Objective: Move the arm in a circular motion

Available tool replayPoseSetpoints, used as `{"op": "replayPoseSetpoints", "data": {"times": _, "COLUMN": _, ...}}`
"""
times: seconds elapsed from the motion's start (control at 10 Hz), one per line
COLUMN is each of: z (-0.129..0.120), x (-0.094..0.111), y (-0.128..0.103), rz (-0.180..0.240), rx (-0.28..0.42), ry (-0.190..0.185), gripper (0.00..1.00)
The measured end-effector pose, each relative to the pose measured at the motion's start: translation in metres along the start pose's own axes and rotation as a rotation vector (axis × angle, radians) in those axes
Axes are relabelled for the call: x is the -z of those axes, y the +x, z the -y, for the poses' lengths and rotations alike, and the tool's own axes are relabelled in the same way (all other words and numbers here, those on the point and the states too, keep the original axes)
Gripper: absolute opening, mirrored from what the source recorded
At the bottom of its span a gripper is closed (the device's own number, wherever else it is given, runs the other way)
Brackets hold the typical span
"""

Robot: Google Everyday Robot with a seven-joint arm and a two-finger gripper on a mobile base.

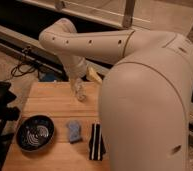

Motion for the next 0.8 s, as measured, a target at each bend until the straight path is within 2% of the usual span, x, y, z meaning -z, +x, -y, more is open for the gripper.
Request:
{"op": "replayPoseSetpoints", "data": {"times": 0.3, "z": 0.01, "x": 0.002, "y": -0.017, "rz": -0.009, "rx": -0.055, "ry": 0.005, "gripper": 0.8}}
{"op": "replayPoseSetpoints", "data": {"times": 0.6, "z": 0.041, "x": -0.006, "y": -0.042, "rz": -0.043, "rx": -0.101, "ry": 0.005, "gripper": 0.8}}
{"op": "replayPoseSetpoints", "data": {"times": 0.8, "z": 0.059, "x": -0.009, "y": -0.052, "rz": -0.054, "rx": -0.129, "ry": -0.01, "gripper": 0.8}}
